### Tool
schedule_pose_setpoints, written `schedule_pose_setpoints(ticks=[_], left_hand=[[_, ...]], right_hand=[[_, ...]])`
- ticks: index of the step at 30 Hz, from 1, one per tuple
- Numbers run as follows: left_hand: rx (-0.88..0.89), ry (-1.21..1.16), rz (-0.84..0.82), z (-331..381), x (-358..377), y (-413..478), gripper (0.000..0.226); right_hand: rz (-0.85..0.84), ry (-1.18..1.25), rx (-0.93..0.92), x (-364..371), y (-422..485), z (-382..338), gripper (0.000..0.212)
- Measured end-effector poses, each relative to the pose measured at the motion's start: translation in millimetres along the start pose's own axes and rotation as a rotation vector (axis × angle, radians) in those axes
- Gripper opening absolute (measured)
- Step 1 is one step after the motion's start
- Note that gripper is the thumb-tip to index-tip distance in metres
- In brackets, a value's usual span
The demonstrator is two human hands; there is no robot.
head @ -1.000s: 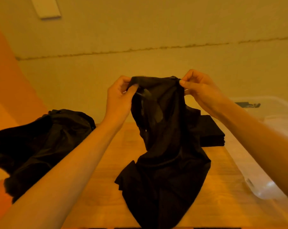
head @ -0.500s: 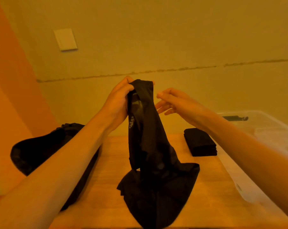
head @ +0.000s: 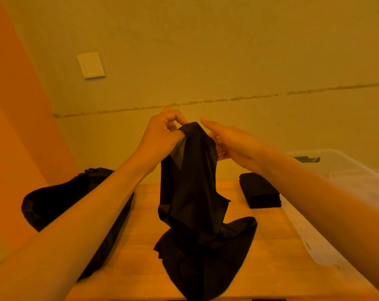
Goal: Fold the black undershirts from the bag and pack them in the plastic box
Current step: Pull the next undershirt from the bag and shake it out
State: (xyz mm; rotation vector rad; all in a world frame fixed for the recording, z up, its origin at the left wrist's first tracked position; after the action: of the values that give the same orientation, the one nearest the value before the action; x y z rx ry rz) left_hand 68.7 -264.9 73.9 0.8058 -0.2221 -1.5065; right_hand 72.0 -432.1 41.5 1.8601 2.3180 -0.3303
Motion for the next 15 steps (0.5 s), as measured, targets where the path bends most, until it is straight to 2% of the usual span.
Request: schedule_pose_setpoints(ticks=[2,3,4,6,8,9,10,12,14,15], left_hand=[[-0.009,0.019,0.02,-1,0,-1,0.01],[-0.015,0.018,0.026,-3,0,-1,0.01],[-0.022,0.017,0.028,-5,1,-1,0.01],[-0.036,0.025,0.022,-8,5,-3,0.008],[-0.06,0.029,0.003,-12,10,-6,0.008],[-0.077,0.023,-0.009,-14,12,-7,0.008],[-0.098,0.01,-0.023,-16,14,-9,0.009],[-0.148,-0.023,-0.053,-21,17,-11,0.011],[-0.183,-0.043,-0.098,-26,19,-14,0.008],[-0.197,-0.058,-0.125,-29,21,-16,0.006]], right_hand=[[0.063,-0.074,0.093,-3,-4,9,0.086],[0.044,-0.134,0.116,-1,-7,13,0.096],[0.003,-0.197,0.13,1,-11,17,0.098],[-0.058,-0.259,0.089,5,-17,23,0.073],[-0.018,-0.231,0.026,2,-17,28,0.035],[0.0,-0.221,0.013,-1,-16,29,0.025],[0.004,-0.211,0.017,-4,-14,32,0.023],[0.01,-0.172,0.032,-8,-11,35,0.033],[0.054,-0.094,-0.016,-12,-11,32,0.04],[0.083,-0.042,-0.064,-14,-11,30,0.037]])
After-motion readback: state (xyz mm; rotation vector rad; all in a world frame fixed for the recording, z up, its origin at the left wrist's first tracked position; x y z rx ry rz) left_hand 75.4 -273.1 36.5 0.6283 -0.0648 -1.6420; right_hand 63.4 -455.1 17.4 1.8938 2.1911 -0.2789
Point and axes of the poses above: each hand's wrist, its own y-axis towards the middle knuckle, its own x-axis out of the palm, z = x × y, the point moved 5 cm from there along y, towards the middle knuckle, and after that the axes turned 6 degrees about x, right-handed, at the moved point
